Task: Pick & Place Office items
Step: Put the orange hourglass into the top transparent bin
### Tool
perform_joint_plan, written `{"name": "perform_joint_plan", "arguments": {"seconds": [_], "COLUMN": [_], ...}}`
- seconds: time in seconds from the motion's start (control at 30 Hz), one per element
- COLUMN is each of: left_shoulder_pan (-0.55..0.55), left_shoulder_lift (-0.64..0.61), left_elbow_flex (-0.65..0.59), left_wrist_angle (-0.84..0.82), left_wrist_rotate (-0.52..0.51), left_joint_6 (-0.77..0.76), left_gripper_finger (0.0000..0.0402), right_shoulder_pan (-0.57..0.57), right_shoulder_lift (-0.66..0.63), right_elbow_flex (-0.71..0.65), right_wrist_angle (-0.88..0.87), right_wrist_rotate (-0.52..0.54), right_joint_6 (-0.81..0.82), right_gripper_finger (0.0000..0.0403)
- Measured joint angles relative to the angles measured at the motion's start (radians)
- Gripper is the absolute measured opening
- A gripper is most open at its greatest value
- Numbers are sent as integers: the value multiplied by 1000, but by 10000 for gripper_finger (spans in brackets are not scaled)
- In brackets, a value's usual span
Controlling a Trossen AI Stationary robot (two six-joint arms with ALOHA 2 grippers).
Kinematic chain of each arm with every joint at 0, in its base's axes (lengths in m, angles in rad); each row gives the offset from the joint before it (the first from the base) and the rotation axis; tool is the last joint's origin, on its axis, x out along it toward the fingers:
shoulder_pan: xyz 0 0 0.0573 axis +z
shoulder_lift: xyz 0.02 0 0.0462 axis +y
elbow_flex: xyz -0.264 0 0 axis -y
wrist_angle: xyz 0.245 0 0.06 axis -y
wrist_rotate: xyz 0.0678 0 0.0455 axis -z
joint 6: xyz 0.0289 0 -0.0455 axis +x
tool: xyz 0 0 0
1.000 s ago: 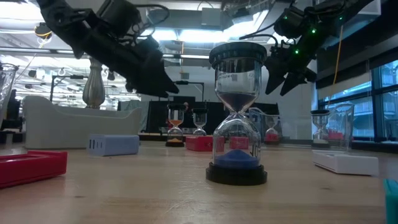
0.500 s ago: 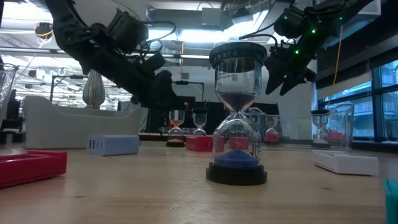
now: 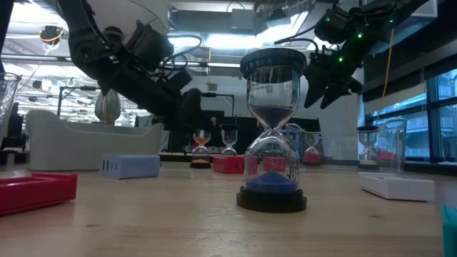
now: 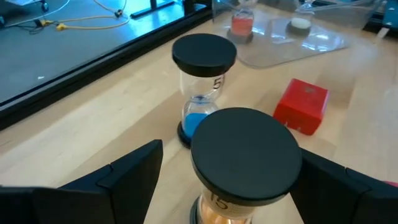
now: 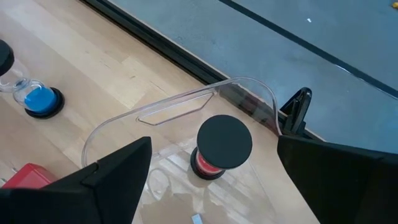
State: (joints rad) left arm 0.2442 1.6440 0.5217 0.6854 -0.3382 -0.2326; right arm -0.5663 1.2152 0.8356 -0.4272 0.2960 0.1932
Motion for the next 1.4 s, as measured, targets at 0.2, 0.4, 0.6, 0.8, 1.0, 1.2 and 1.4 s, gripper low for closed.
{"name": "perform_joint_plan", "arguments": {"seconds": [0.2,0.4,0.6,0.8,1.0,1.2,1.4], "left_shoulder_pan": [2,0,0,0,0,-7,-52], "left_shoulder_lift": [0,0,0,-1,-77,-184,-247], "left_elbow_flex": [0,0,0,0,0,0,0], "left_wrist_angle": [21,53,53,103,203,319,505], "left_wrist_rotate": [0,0,0,28,53,63,199], "left_joint_6": [7,8,7,-13,26,101,316], "left_gripper_finger": [299,255,211,211,211,211,211], "right_shoulder_pan": [0,0,0,0,9,79,143], "right_shoulder_lift": [0,0,0,0,0,0,0], "right_elbow_flex": [0,0,0,0,0,0,0], "right_wrist_angle": [0,0,0,0,45,245,441], "right_wrist_rotate": [2,2,2,2,-81,-386,-632], "right_joint_6": [0,0,0,-1,-38,-168,-228], "right_gripper_finger": [352,352,352,352,352,352,352]}}
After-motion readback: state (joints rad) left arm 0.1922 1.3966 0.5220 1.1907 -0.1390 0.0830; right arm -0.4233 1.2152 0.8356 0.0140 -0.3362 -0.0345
